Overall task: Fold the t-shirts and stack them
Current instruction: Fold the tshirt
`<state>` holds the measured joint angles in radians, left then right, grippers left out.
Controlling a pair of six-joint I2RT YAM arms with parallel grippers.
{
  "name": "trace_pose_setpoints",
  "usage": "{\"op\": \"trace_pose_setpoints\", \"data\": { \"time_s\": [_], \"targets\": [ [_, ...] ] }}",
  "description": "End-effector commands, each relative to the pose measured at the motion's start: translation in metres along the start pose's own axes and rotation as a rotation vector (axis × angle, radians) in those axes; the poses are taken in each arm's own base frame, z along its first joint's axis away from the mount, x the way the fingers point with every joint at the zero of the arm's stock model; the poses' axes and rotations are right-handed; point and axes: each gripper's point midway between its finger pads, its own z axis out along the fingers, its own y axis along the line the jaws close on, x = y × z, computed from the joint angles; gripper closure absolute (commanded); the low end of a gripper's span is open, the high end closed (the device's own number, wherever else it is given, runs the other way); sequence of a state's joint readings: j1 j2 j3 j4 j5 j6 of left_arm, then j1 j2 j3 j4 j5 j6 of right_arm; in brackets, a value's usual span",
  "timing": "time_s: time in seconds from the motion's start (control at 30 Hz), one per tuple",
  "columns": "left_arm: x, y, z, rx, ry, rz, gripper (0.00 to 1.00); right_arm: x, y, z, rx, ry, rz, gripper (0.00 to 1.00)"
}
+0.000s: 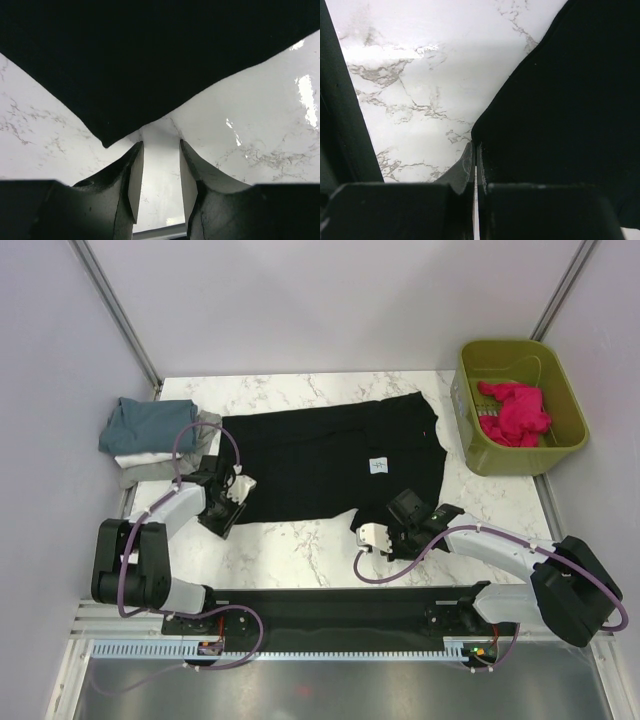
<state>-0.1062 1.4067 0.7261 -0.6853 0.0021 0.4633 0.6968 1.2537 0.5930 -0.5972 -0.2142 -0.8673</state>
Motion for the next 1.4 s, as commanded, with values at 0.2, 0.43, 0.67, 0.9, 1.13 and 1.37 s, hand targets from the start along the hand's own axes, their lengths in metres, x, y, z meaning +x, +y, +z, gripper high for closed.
{"op": "trace_pose_setpoints", "data": {
  "time_s": [0.2, 0.43, 0.67, 0.9, 1.13, 1.37],
  "targets": [
    [-0.034, 0.028, -0.011, -0.072, -0.117, 0.051, 0.59, -0.001, -0.007, -0.001, 0.037, 0.004, 0.016, 1.00],
    [-0.037, 0.039, -0.018, -0.134, -0.150, 0.082, 0.59, -0.001, -0.007, 0.003, 0.026, 0.003, 0.016, 1.00],
    [-0.041, 0.042, -0.010, -0.138, -0.149, 0.068, 0.59, 0.001, -0.009, 0.002, 0.030, 0.018, 0.016, 1.00],
    [-0.034, 0.045, 0.008, -0.148, -0.114, 0.079, 0.59, 0.001, -0.006, 0.004, 0.023, 0.012, 0.025, 1.00],
    [-0.030, 0.048, 0.017, -0.161, -0.113, 0.081, 0.65, 0.005, -0.005, 0.004, 0.027, 0.024, 0.025, 1.00],
    [-0.029, 0.042, 0.012, -0.132, -0.118, 0.090, 0.98, 0.005, -0.007, 0.003, 0.043, 0.028, 0.040, 1.00]
  ]
}}
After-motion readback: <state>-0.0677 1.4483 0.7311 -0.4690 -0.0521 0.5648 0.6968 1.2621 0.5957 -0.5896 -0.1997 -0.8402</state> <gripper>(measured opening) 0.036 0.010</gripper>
